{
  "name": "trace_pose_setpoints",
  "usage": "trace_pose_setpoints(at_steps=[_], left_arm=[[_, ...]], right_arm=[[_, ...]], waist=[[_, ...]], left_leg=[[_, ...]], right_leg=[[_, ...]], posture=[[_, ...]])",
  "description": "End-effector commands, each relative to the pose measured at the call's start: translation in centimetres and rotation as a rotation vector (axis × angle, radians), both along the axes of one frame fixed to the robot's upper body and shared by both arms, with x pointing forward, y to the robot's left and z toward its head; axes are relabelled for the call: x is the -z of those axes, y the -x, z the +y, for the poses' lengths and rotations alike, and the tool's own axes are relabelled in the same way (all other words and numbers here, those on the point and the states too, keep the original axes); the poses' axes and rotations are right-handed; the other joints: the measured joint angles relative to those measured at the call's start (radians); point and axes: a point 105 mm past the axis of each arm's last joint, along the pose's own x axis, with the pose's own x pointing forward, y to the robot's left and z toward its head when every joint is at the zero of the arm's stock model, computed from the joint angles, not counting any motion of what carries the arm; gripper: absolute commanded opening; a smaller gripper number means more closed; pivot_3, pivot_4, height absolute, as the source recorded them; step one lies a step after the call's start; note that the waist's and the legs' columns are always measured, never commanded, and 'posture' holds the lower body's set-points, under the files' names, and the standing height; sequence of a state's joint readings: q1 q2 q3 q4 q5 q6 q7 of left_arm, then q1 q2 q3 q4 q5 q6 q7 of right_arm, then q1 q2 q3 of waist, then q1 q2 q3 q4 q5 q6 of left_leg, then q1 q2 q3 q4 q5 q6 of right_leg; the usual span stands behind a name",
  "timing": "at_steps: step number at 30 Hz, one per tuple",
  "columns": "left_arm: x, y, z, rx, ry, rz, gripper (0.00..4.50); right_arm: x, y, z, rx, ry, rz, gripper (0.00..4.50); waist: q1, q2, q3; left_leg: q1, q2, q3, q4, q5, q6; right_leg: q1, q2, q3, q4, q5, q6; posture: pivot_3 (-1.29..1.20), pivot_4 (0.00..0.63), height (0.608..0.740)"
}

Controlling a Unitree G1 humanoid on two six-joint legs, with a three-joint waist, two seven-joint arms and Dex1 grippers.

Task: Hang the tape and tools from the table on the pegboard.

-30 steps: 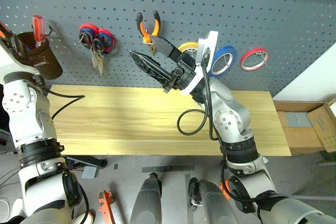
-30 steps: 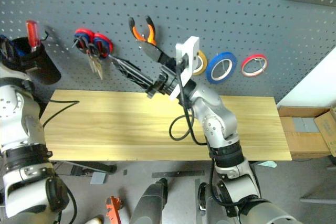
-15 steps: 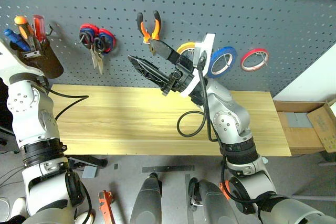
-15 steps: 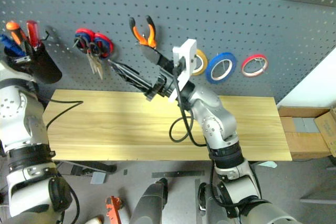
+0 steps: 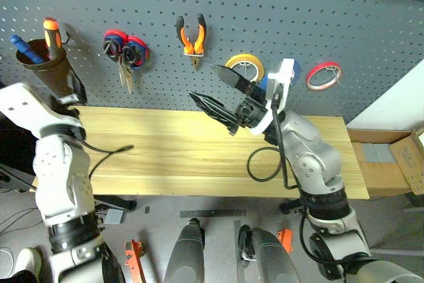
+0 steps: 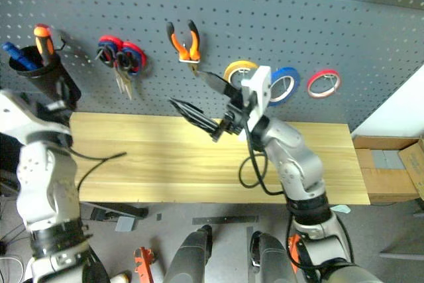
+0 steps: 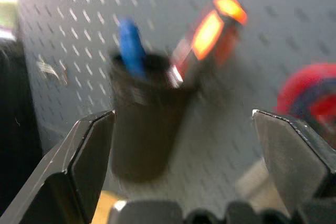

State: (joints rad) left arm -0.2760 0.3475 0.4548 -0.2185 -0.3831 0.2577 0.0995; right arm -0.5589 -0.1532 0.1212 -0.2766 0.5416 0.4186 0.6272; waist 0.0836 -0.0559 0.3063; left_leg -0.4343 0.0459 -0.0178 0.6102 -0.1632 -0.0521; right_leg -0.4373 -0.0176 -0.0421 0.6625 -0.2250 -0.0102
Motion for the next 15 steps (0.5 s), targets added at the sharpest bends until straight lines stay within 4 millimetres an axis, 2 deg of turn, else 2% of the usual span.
trace_pose_setpoints(at_steps=[1, 3, 6, 10, 11, 15], left_arm=[[1.8, 0.3, -4.9, 0.141, 0.013, 0.079, 4.47], [4.5, -0.2, -7.3, 0.193, 0.054, 0.184, 4.47], [7.4, -0.9, -9.9, 0.239, 0.058, 0.294, 4.47], [9.6, -1.6, -11.4, 0.269, 0.046, 0.367, 4.47], [10.6, -1.9, -11.8, 0.28, 0.037, 0.397, 4.47], [12.6, -2.6, -12.4, 0.295, -0.01, 0.456, 4.47]], right_arm=[[1.6, 0.2, -1.9, 0.141, 0.06, -0.005, 4.5], [3.8, -0.9, -3.9, 0.297, 0.092, 0.058, 4.5], [7.1, -2.7, -7.1, 0.546, 0.148, 0.137, 4.5], [10.1, -4.6, -10.7, 0.84, 0.226, 0.222, 4.5], [11.4, -4.9, -11.8, 0.91, 0.266, 0.272, 4.5], [14.3, -5.1, -14.3, 1.036, 0.342, 0.369, 4.5]], waist=[[0.004, 0.001, -0.002], [0.006, 0.001, -0.01], [0.006, 0.002, -0.02], [-0.007, 0.005, -0.026], [-0.009, 0.007, -0.03], [-0.009, 0.011, -0.037]], left_leg=[[0.0, 0.0, 0.0, 0.0, 0.0, 0.0], [0.0, 0.0, 0.001, 0.0, 0.001, 0.001], [0.001, -0.001, 0.002, 0.001, 0.001, 0.002], [0.002, -0.001, 0.006, 0.003, 0.002, 0.003], [0.002, -0.001, 0.007, 0.003, 0.002, 0.003], [0.002, 0.0, 0.008, 0.003, 0.002, 0.003]], right_leg=[[0.0, 0.0, 0.0, 0.0, 0.0, 0.0], [0.001, 0.0, 0.0, -0.001, 0.0, 0.0], [0.001, 0.001, 0.0, 0.0, 0.0, 0.001], [0.002, 0.003, 0.0, -0.001, 0.004, 0.001], [0.001, 0.003, 0.0, -0.001, 0.004, 0.0], [0.001, 0.005, 0.001, -0.001, 0.004, 0.0]], posture=[[0.2, 0.223, 0.74], [0.2, 0.218, 0.74], [0.17, 0.206, 0.74], [0.15, 0.201, 0.74], [0.14, 0.204, 0.74], [0.12, 0.203, 0.74]])
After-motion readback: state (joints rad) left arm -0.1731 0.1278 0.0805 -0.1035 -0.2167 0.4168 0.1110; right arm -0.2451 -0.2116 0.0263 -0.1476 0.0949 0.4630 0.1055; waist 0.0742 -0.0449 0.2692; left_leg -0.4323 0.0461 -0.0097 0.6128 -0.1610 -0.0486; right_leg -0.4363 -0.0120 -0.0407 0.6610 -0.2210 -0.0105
